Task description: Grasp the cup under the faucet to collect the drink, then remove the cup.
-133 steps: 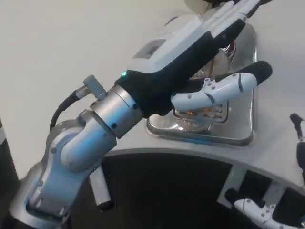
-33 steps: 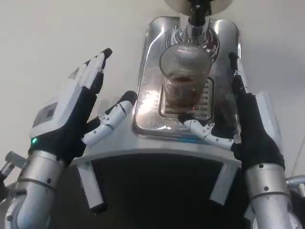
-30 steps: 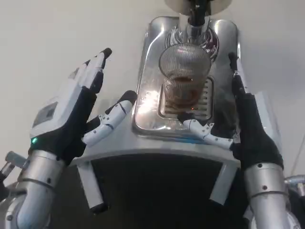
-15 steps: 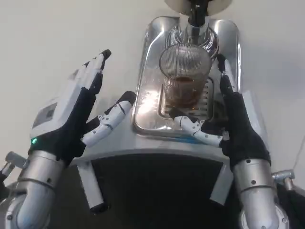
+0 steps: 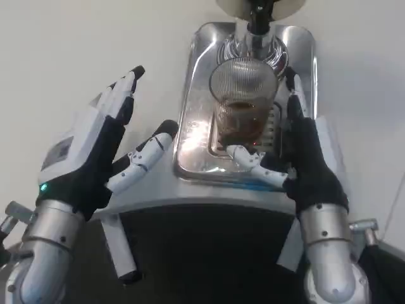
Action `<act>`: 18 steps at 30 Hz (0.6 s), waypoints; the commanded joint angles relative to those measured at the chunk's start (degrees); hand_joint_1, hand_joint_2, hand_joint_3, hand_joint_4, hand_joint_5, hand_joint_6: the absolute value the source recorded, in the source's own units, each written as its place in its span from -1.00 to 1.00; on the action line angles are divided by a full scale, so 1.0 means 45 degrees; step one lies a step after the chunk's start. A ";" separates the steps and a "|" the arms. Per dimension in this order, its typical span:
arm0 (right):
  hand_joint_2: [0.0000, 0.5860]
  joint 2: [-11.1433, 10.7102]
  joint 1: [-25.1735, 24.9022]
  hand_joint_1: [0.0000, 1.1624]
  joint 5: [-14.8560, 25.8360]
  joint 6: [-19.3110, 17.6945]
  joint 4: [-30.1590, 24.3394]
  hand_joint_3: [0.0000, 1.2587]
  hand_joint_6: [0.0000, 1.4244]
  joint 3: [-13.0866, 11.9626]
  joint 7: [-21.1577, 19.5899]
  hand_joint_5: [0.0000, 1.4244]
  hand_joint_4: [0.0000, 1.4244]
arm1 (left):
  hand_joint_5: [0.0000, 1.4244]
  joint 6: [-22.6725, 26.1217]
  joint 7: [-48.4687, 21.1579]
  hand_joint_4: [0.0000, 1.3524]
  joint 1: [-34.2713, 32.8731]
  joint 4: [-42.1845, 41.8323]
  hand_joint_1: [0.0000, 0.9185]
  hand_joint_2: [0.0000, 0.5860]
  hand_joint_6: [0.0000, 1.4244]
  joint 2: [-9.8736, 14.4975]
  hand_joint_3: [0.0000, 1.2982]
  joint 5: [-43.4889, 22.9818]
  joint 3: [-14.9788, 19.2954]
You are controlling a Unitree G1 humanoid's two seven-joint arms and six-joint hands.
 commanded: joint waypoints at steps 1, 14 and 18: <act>-0.17 0.0090 -0.0227 0.54 0.0238 -0.0186 0.0444 -1.00 -0.78 0.0065 0.0079 -1.00 -1.00 | -1.00 0.0149 -0.0021 -1.00 0.0045 0.0026 -1.00 -0.13 -1.00 0.0127 -1.00 -0.0035 0.0068; -0.17 0.0231 -0.0628 0.53 0.0240 -0.0216 0.0786 -1.00 -0.78 0.0306 -0.0059 -1.00 -1.00 | -1.00 0.0136 0.0040 -1.00 -0.0034 0.0200 -1.00 -0.14 -1.00 0.0120 -1.00 -0.0164 0.0156; -0.17 0.0413 -0.0932 0.53 0.0213 -0.0153 0.1129 -1.00 -0.78 0.0304 -0.0290 -1.00 -1.00 | -1.00 0.0144 0.0038 -1.00 0.0020 0.0183 -1.00 -0.14 -1.00 0.0132 -1.00 -0.0210 0.0231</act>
